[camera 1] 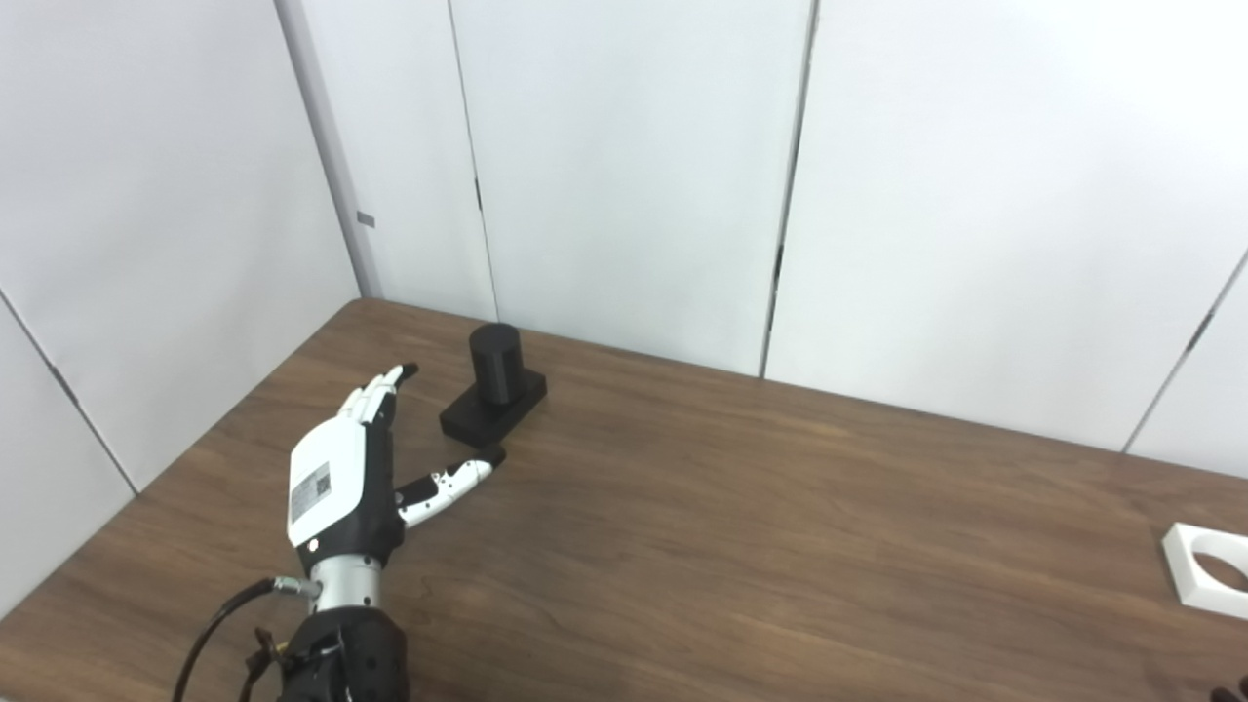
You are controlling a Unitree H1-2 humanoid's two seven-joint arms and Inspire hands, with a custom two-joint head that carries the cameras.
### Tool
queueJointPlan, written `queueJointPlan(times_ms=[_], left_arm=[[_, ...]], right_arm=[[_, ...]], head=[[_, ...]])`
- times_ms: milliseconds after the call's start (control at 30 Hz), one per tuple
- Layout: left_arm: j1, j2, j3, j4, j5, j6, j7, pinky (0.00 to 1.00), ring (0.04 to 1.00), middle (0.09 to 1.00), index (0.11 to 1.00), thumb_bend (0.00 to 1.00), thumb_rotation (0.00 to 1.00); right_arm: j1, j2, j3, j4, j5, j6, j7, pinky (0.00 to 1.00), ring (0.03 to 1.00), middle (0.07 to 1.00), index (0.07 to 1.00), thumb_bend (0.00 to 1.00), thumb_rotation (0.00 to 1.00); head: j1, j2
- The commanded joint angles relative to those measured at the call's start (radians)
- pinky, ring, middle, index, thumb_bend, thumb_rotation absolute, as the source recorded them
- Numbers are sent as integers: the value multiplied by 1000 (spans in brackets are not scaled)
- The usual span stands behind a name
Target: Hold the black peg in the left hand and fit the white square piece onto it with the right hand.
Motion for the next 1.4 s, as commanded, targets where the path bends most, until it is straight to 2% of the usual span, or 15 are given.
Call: queueJointPlan(times_ms=[0, 100, 333, 467, 700, 800, 1033, 1367], left_arm=[[-57, 38, 10, 16, 29, -3, 22, 934, 927, 903, 859, 919, 579], [-90, 61, 3, 82, 43, -5, 39, 925, 922, 894, 841, 915, 586], [-182, 113, -40, 227, 75, 80, -21, 994, 955, 925, 863, 965, 703], [-230, 128, -65, 318, 77, 82, -7, 963, 940, 914, 852, 981, 714], [-297, 144, -102, 439, 70, 84, -4, 931, 933, 914, 841, 1000, 735], [-330, 144, -115, 503, 77, 88, 0, 935, 934, 918, 845, 1000, 747], [-392, 142, -133, 615, 65, 88, 8, 943, 939, 920, 850, 1000, 727], [-456, 133, -146, 730, 51, 88, 72, 954, 934, 908, 833, 1000, 703]], right_arm=[[16, 10, 7, 2, -13, 4, -8, 981, 915, 889, 911, 724, 1000], [16, 10, 9, 4, -21, 1, -10, 940, 909, 888, 911, 744, 1000], [16, 12, 13, -5, -29, 13, -12, 920, 920, 894, 913, 775, 1000], [17, 15, 14, -9, -42, 12, -19, 906, 918, 894, 910, 795, 1000], [21, 16, 17, -5, -37, -3, -17, 907, 914, 887, 900, 800, 1000], [24, 18, 19, -14, -39, 6, -18, 867, 906, 885, 895, 811, 1000], [27, 25, 20, -18, -48, 9, -24, 862, 905, 883, 893, 817, 1000], [27, 24, 20, -8, -51, -4, -26, 854, 906, 887, 904, 805, 1000]], head=[[0, 1], [-1, 1], [-9, 1], [-12, 3], [-21, 6], [-27, 5], [-32, 4], [-36, 3]])
